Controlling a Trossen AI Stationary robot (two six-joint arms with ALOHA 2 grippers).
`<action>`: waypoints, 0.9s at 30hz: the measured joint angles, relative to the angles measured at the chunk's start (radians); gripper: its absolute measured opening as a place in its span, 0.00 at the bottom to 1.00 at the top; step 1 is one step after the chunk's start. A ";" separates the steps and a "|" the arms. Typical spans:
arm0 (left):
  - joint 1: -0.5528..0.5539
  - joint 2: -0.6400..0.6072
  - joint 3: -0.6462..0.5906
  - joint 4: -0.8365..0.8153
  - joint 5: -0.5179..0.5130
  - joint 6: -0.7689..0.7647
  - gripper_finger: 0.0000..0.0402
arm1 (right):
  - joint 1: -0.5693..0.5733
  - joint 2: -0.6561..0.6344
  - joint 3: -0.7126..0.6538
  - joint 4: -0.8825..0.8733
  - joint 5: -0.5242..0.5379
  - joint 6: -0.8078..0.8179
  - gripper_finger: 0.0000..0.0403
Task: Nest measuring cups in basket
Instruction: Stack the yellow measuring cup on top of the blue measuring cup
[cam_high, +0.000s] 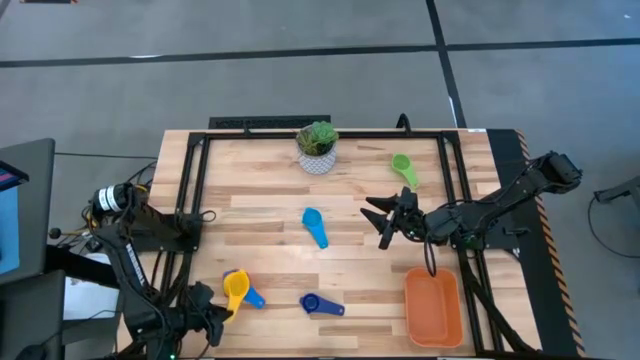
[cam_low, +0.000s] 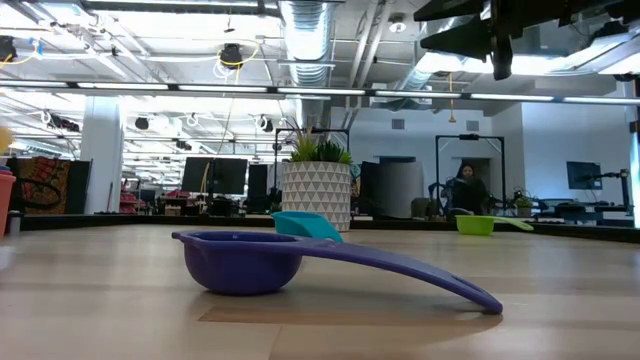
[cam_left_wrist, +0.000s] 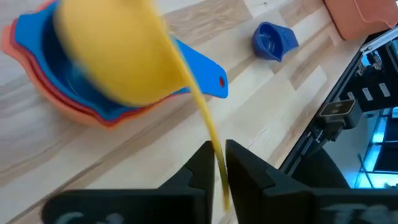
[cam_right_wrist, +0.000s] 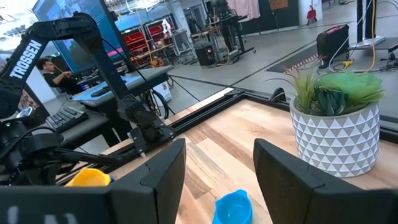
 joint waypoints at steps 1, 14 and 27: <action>0.001 0.000 0.000 -0.003 0.001 0.002 0.11 | 0.000 0.000 0.000 0.000 -0.003 0.005 0.52; 0.052 0.000 0.000 -0.023 0.040 -0.005 0.31 | 0.000 0.000 0.000 0.000 -0.003 0.014 0.53; 0.078 -0.045 0.001 -0.047 0.108 -0.009 0.21 | 0.001 0.000 0.000 -0.010 -0.003 0.023 0.52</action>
